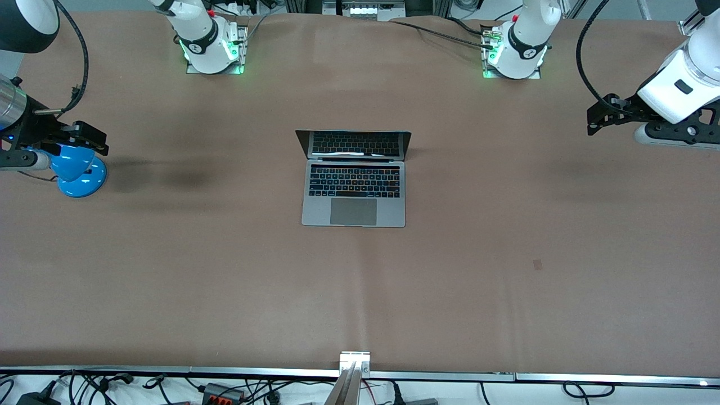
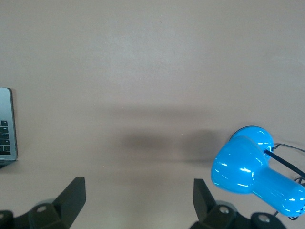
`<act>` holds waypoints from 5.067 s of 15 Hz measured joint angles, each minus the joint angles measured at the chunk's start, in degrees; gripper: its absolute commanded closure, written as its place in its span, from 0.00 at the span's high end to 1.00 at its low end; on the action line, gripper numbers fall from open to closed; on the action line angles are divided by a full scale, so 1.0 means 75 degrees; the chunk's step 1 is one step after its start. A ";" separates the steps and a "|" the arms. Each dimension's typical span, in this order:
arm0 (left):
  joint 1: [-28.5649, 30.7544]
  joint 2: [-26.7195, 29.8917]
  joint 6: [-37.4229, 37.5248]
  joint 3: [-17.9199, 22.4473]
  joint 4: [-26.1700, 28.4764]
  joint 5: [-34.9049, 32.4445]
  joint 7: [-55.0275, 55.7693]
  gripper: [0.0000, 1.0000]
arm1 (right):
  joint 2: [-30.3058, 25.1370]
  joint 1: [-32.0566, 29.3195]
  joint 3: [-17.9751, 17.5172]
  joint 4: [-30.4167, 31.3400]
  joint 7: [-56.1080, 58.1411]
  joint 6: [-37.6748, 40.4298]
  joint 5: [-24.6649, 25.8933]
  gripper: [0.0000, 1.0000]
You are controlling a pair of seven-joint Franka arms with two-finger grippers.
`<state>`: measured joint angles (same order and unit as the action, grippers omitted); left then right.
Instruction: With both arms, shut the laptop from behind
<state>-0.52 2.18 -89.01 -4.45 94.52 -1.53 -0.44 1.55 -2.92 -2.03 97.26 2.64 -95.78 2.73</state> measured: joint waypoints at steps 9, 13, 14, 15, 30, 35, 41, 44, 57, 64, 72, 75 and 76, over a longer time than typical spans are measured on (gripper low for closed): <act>-0.0004 0.0000 0.0035 -0.0005 0.0000 0.0000 0.0001 1.00 | 0.0000 0.0002 -0.0016 -0.0177 -0.0036 0.0007 -0.0067 1.00; 0.0035 -0.0112 0.0815 0.0011 0.0008 0.0000 0.0000 1.00 | 0.0000 -0.0010 -0.0012 -0.0185 -0.0046 0.0201 -0.0317 0.95; 0.0038 -0.0200 0.0842 0.0012 0.0008 0.0000 -0.0002 0.92 | 0.0000 -0.0030 -0.0006 -0.0188 -0.0046 0.0245 -0.0326 0.58; 0.0036 -0.0293 0.0842 0.0012 0.0008 0.0000 -0.0003 0.67 | 0.0000 -0.0055 -0.0002 -0.0194 -0.0046 0.0270 -0.0332 0.36; -0.0081 -0.0805 0.1148 -0.0084 -0.0128 0.1471 -0.0001 0.01 | 0.0356 -0.0001 -0.0056 0.0326 -0.0186 0.0456 -0.1861 0.00; -0.0139 -0.0881 0.1014 -0.1153 0.0081 0.2073 0.1048 0.01 | 0.0380 0.0892 -0.0134 0.1316 -0.1961 -0.0305 -0.2545 0.00; -0.0178 -0.0694 -0.0162 -0.2346 0.1014 0.2739 0.1974 0.01 | -0.0116 0.1663 -0.0165 0.3127 -0.2543 -0.1396 -0.3243 0.00; -0.0192 -0.0213 -0.1102 -0.2955 0.2132 0.3167 0.2200 0.01 | -0.0615 0.2175 -0.0178 0.4150 -0.3094 -0.2132 -0.3470 0.00; -0.0182 0.0354 -0.5585 -0.4984 0.5215 0.4132 0.2304 0.01 | -0.0873 0.5212 -0.0226 0.5557 -0.6354 -0.4916 -0.3973 0.00; -0.0183 -0.0379 -0.7190 -0.5134 0.5446 0.4135 0.2223 0.01 | 0.0277 0.5701 -0.0184 0.5068 -0.6609 -0.6195 -0.3954 0.00; -0.0089 -0.1380 -0.8615 -0.5099 0.5437 0.4135 0.1523 0.01 | 0.1177 0.5690 -0.0096 0.4070 -0.5538 -0.6195 -0.3900 0.00; 0.0027 -0.1623 -0.8836 -0.5081 0.5316 0.4135 0.1209 0.01 | 0.1482 0.5597 -0.0069 0.3749 -0.5185 -0.6194 -0.3886 0.00; 0.0070 -0.1718 -0.8844 -0.5035 0.5234 0.4135 0.1057 0.01 | 0.1539 0.5518 -0.0059 0.3675 -0.5054 -0.6192 -0.3851 0.00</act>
<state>0.00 -10.71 -155.35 -42.21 133.77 29.48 7.48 13.09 38.46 -2.48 124.82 -35.27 -142.22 -26.15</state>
